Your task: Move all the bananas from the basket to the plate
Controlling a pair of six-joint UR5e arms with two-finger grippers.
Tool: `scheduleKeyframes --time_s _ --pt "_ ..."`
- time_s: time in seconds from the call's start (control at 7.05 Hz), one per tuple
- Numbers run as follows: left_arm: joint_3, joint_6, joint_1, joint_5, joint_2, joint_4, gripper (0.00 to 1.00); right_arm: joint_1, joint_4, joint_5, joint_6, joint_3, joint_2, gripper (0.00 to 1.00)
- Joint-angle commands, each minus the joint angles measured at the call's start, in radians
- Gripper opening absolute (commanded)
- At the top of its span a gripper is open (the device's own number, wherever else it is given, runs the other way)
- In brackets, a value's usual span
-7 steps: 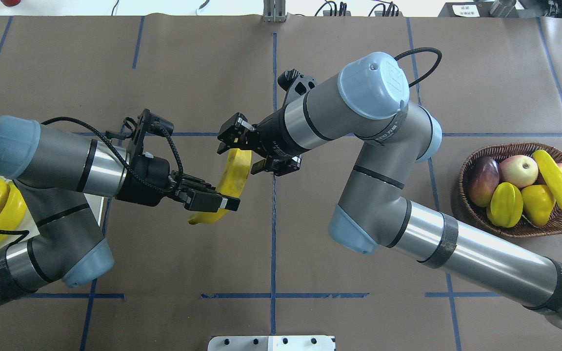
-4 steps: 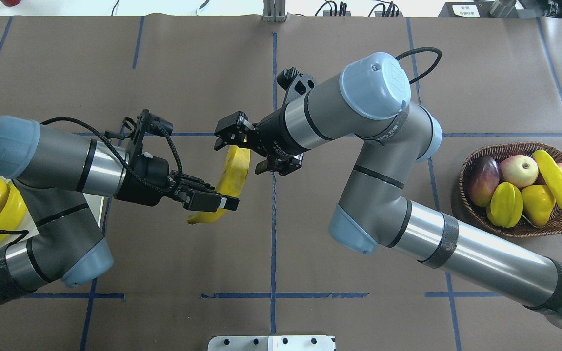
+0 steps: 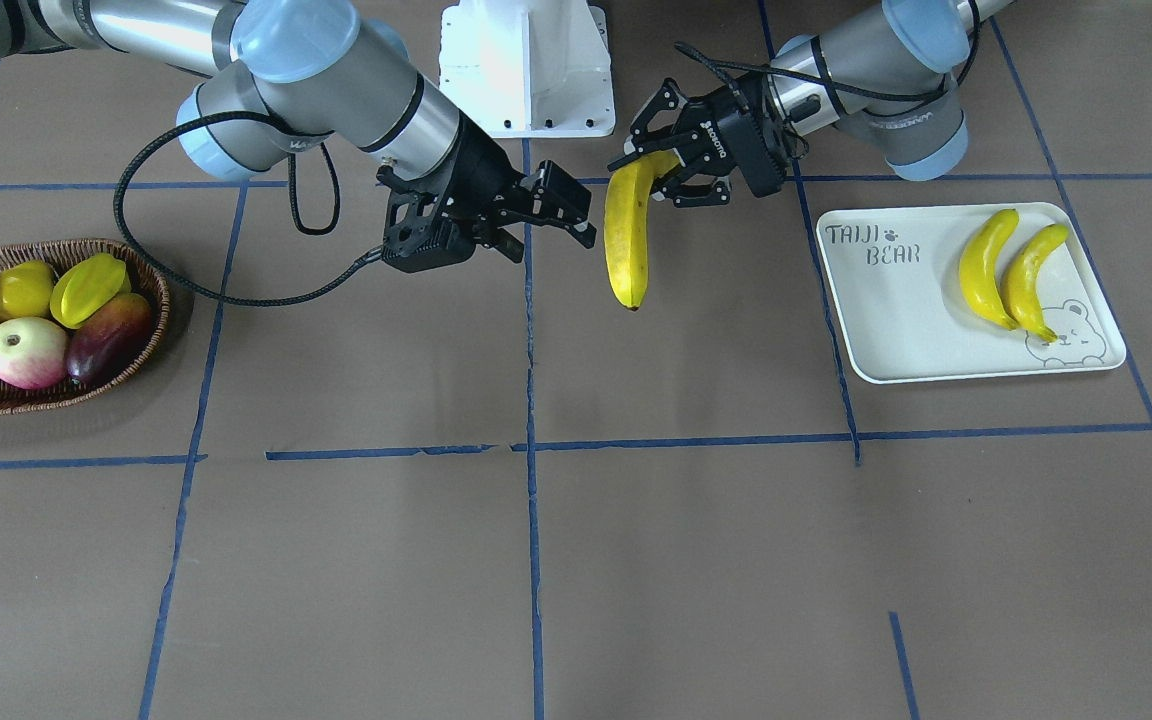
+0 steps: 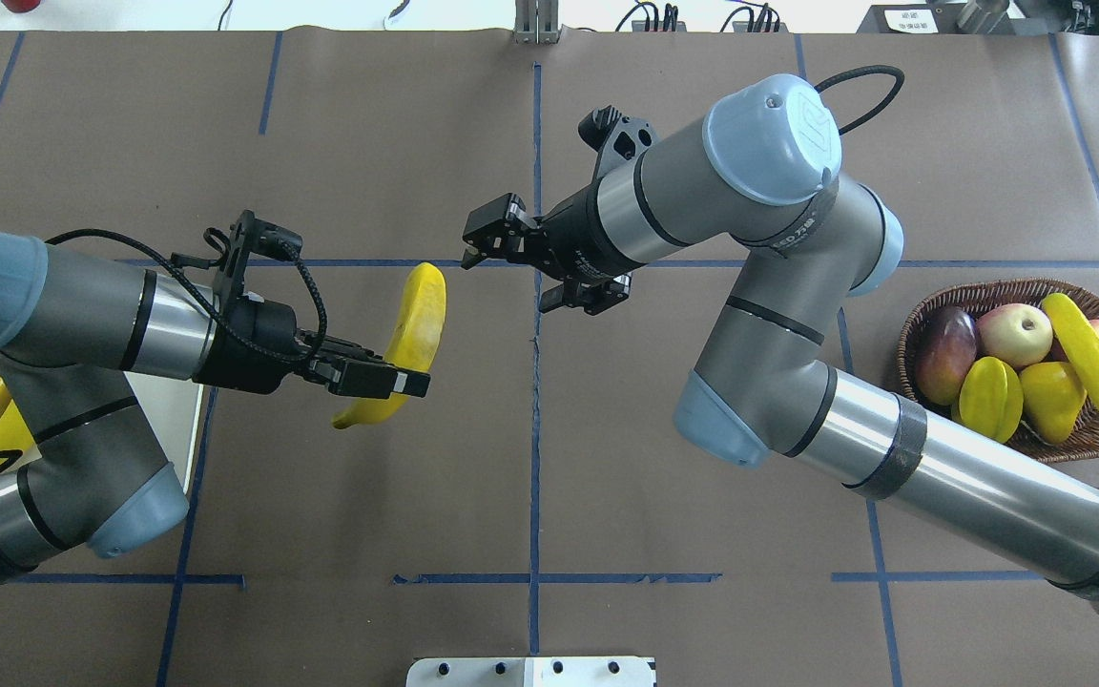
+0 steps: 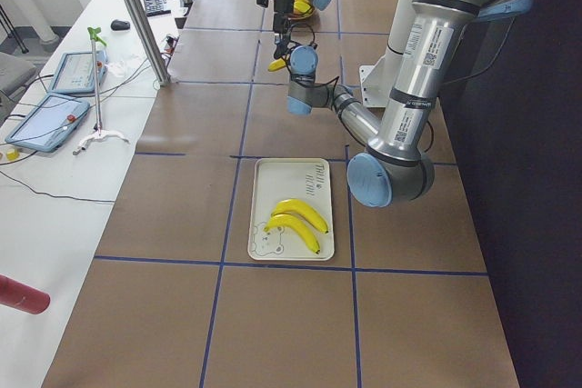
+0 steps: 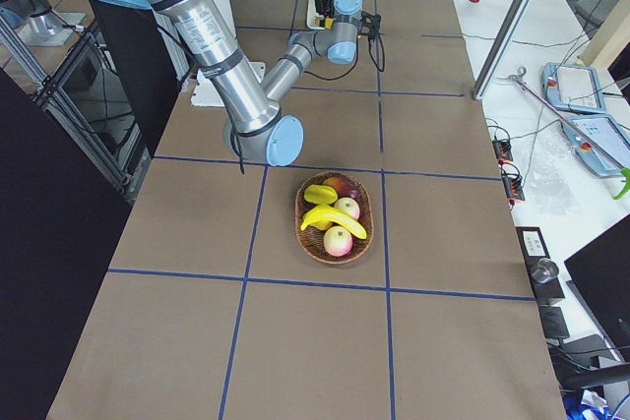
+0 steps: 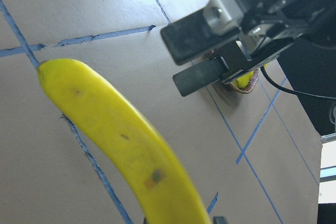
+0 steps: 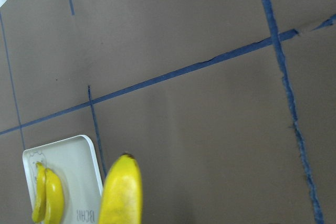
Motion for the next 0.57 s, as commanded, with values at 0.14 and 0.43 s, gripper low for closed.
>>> scheduleKeyframes --time_s 0.14,0.43 --pt "-0.003 0.000 -0.087 -0.003 0.118 0.012 0.11 0.015 -0.197 -0.017 -0.161 0.005 -0.011 1.00" --pt "0.007 0.011 -0.128 -0.004 0.178 0.012 0.09 0.037 -0.327 -0.020 -0.273 0.008 -0.012 1.00"
